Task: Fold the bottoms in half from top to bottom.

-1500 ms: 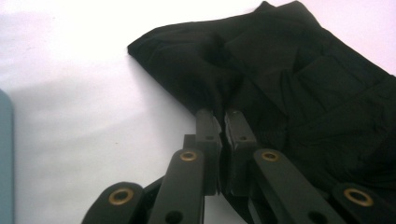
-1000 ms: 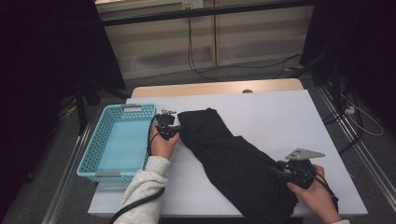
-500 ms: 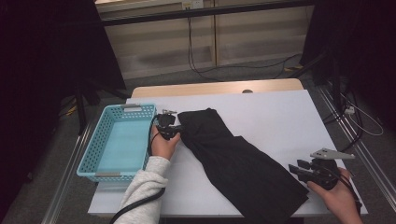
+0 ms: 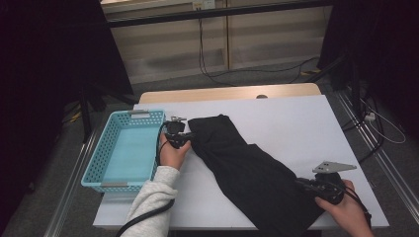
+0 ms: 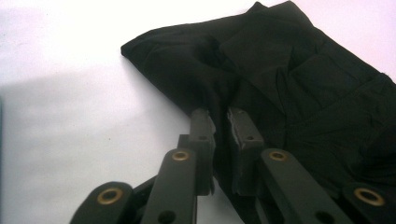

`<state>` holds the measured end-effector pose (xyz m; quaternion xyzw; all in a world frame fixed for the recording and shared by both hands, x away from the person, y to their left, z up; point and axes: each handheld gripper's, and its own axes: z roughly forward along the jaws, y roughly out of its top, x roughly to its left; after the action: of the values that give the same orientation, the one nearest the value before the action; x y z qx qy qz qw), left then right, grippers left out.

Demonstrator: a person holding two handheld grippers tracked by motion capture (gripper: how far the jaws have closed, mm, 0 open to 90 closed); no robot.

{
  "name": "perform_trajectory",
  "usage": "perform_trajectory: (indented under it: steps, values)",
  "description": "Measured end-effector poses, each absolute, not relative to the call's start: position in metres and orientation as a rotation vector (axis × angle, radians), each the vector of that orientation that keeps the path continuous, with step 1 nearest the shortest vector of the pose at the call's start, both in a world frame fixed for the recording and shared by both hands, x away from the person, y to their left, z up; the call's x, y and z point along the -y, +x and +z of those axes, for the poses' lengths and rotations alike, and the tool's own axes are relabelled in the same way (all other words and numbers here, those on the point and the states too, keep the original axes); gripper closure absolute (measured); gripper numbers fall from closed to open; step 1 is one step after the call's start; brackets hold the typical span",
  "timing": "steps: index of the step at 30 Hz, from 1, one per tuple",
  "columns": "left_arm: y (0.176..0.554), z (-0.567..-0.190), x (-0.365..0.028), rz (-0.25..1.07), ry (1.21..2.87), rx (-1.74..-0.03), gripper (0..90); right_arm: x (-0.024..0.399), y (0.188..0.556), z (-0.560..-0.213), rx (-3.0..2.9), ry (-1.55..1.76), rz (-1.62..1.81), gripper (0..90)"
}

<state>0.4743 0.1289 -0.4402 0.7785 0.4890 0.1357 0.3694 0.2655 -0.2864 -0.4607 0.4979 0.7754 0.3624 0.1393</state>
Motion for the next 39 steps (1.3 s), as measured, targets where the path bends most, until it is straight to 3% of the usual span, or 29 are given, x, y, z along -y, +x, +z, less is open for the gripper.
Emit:
perform_trajectory:
  steps: [9, 15, 23, 27, 30, 36, 39]
  values:
    - [0.477, -0.434, -0.129, 0.363, 1.943, -1.255, 49.6, 0.313, 0.265, -0.456, -2.189, 1.504, 0.984, 88.8]
    - [0.485, -0.433, -0.128, 0.388, 1.935, -1.247, 41.4, 0.339, 0.263, -0.452, -2.087, 1.581, 0.890, 88.7]
    - [0.499, -0.449, -0.120, 0.429, 1.993, -1.247, 35.0, 0.341, 0.265, -0.455, -2.082, 1.592, 0.911, 88.5]
    - [0.505, -0.455, -0.122, 0.457, 2.016, -1.269, 36.7, 0.340, 0.266, -0.456, -2.084, 1.583, 0.918, 88.4]
    - [0.508, -0.460, -0.123, 0.409, 2.017, -1.314, 37.3, 0.340, 0.266, -0.456, -2.090, 1.570, 0.926, 88.1]
    - [0.507, -0.460, -0.122, 0.389, 2.018, -1.318, 57.3, 0.338, 0.268, -0.457, -2.089, 1.566, 0.933, 86.4]
    - [0.506, -0.459, -0.120, 0.336, 2.015, -1.315, 73.1, 0.335, 0.269, -0.456, -2.094, 1.557, 0.935, 84.6]
